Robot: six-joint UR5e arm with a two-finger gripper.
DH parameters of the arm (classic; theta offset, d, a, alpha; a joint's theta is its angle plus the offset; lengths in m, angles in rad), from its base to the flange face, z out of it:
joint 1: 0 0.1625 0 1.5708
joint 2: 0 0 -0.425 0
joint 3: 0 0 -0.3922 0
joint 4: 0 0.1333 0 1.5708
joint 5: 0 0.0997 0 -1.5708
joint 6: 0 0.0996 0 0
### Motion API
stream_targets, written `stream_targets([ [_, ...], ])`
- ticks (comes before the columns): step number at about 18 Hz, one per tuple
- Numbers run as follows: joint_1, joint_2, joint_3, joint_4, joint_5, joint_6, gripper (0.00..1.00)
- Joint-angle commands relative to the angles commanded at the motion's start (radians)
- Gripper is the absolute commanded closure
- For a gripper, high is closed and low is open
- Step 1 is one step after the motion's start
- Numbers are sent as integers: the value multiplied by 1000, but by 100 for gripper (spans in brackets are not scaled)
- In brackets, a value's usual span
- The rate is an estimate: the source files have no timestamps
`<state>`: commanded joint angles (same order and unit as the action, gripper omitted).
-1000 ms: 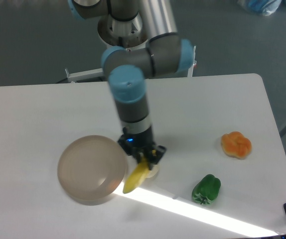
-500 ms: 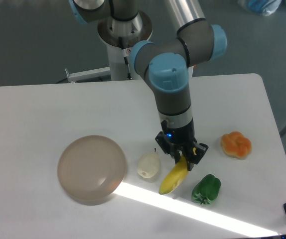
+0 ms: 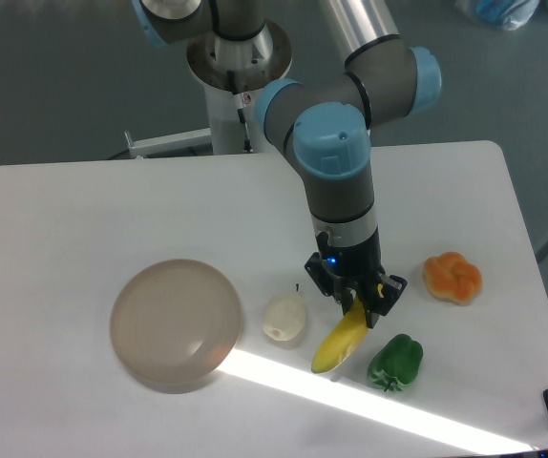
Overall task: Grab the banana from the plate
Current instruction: 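Hold the banana above the table beside the green pepper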
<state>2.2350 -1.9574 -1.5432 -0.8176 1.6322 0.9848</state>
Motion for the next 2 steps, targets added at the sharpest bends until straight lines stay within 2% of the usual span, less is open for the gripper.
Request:
stream_targets([
  [2,-2,0,-3,0,-2,-2,71],
])
